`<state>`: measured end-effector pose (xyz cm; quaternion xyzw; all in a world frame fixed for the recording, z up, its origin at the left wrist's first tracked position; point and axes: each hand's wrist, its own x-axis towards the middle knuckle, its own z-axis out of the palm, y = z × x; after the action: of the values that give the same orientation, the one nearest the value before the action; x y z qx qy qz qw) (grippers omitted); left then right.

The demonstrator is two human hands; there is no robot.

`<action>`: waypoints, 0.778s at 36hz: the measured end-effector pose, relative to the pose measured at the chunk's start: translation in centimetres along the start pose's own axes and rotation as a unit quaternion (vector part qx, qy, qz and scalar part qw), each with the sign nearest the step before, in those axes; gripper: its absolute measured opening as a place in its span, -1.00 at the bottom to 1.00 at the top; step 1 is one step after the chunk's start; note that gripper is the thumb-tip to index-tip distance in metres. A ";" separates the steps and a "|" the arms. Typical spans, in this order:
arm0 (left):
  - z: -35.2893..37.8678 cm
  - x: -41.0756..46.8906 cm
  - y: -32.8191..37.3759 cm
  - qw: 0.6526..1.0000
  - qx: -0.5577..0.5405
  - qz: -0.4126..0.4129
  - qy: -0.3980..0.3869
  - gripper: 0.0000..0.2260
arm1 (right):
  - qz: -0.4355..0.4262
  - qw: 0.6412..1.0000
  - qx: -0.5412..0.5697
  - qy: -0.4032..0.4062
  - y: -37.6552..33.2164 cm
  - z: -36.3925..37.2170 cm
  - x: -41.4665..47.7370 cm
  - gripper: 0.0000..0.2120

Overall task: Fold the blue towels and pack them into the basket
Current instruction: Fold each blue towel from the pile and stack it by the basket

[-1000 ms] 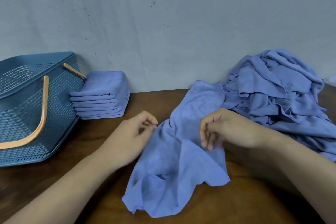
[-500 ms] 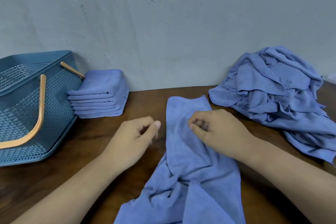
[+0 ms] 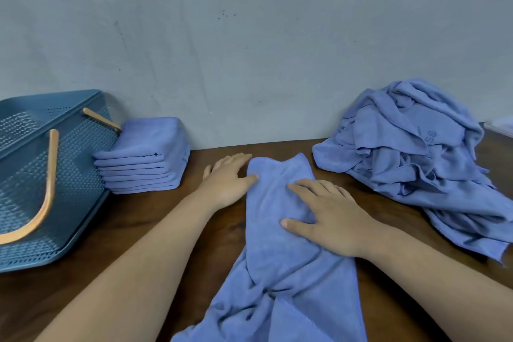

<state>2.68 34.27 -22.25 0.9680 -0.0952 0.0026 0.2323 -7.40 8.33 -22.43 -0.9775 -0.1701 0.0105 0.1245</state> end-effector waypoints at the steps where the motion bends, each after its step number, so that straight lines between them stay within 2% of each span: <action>1: 0.3 0.8 0.1 1.000 0.008 0.012 -0.018 -0.47 | 0.001 1.000 0.003 0.001 0.2 0.0 0.1 -0.14; 3: 0.8 2.0 0.3 0.996 -0.061 0.051 -0.026 -0.66 | 0.003 1.000 0.000 -0.010 0.5 0.0 0.3 -0.10; 5: 0.9 1.7 0.5 0.979 -0.180 0.099 0.000 -0.80 | 0.005 0.999 -0.005 -0.033 0.7 0.0 0.4 -0.07; 9: -0.1 0.3 0.8 0.943 -0.295 0.130 0.080 -0.58 | 0.011 0.998 -0.012 -0.065 1.4 -0.4 0.6 -0.07; 12: -1.7 0.0 1.2 0.930 -0.318 0.110 0.146 -0.51 | 0.012 0.997 -0.021 -0.073 1.7 -0.6 0.6 -0.07; 14: -2.4 0.2 1.7 0.934 -0.310 0.099 0.150 -0.48 | 0.013 0.997 -0.023 -0.075 1.7 -0.6 0.6 -0.07; 17: -3.2 0.3 2.3 0.960 -0.261 0.041 0.095 -0.47 | 0.019 0.997 -0.027 -0.076 1.7 -0.7 0.7 -0.05; 20: -4.7 0.4 1.3 0.984 -0.172 -0.003 -0.041 -0.43 | 0.031 0.996 -0.030 -0.077 2.0 -0.7 0.8 -0.04; 24: -7.3 -0.5 -0.9 0.970 -0.048 -0.001 -0.240 -0.55 | 0.040 0.996 -0.030 -0.077 2.3 -0.7 0.9 -0.03; 26: -7.9 -1.0 -1.7 0.962 -0.056 -0.008 -0.266 -0.72 | 0.040 0.996 -0.032 -0.075 2.3 -0.6 0.9 -0.04; 28: -8.0 -1.0 -2.3 0.964 -0.127 -0.015 -0.233 -0.83 | 0.040 0.996 -0.027 -0.072 2.4 -0.6 0.9 -0.05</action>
<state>2.43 40.07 -16.17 0.9056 -0.1314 -0.2391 0.3247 -5.70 6.28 -22.41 -0.9832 -0.1396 0.0814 0.0846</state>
